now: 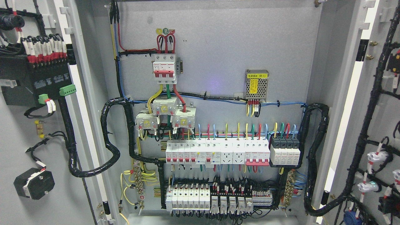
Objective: Open door with both hands
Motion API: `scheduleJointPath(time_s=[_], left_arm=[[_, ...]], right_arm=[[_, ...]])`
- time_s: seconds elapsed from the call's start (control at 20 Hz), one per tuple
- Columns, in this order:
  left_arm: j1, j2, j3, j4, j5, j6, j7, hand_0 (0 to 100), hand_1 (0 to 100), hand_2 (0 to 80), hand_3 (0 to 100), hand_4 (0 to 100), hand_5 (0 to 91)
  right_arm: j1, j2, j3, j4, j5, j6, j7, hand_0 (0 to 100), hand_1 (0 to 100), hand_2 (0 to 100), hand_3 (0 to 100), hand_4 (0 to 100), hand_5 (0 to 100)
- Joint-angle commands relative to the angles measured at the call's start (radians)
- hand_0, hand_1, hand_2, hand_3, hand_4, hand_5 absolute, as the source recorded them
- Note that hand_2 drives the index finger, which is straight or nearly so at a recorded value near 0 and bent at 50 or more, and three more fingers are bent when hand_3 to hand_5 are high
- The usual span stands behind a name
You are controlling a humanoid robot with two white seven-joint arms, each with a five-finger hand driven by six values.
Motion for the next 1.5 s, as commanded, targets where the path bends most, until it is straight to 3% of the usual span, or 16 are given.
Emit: scheduleJointPath(time_s=[0.0, 0.3, 0.7, 1.2, 1.45], left_arm=[[-0.037, 0.104, 0.077, 0.117, 0.060, -0.591, 0.000, 0, 0, 0.0, 0, 0, 0.0], [-0.072, 0.149, 0.102, 0.183, 0.115, -0.505, 0.000, 0, 0, 0.0, 0, 0, 0.0], [-0.138, 0.183, 0.104, 0.340, 0.116, -0.484, -0.002, 0, 0, 0.0, 0, 0, 0.0], [-0.204, 0.229, 0.100, 0.429, 0.116, -0.329, -0.002, 0, 0, 0.0, 0, 0, 0.0], [-0.250, 0.253, 0.099, 0.482, 0.116, -0.261, -0.003, 0, 0, 0.0, 0, 0, 0.0]], right_arm=[[0.030, 0.001, -0.056, 0.001, -0.012, -0.001, 0.000, 38, 0, 0, 0, 0, 0], [0.039, 0.001, -0.071, 0.003, -0.042, -0.001, 0.000, 38, 0, 0, 0, 0, 0], [0.067, 0.001, -0.086, 0.029, -0.054, -0.001, 0.000, 38, 0, 0, 0, 0, 0], [0.079, 0.006, -0.119, 0.078, -0.090, -0.001, 0.000, 38, 0, 0, 0, 0, 0], [0.085, 0.027, -0.129, 0.081, -0.091, -0.001, 0.000, 38, 0, 0, 0, 0, 0]])
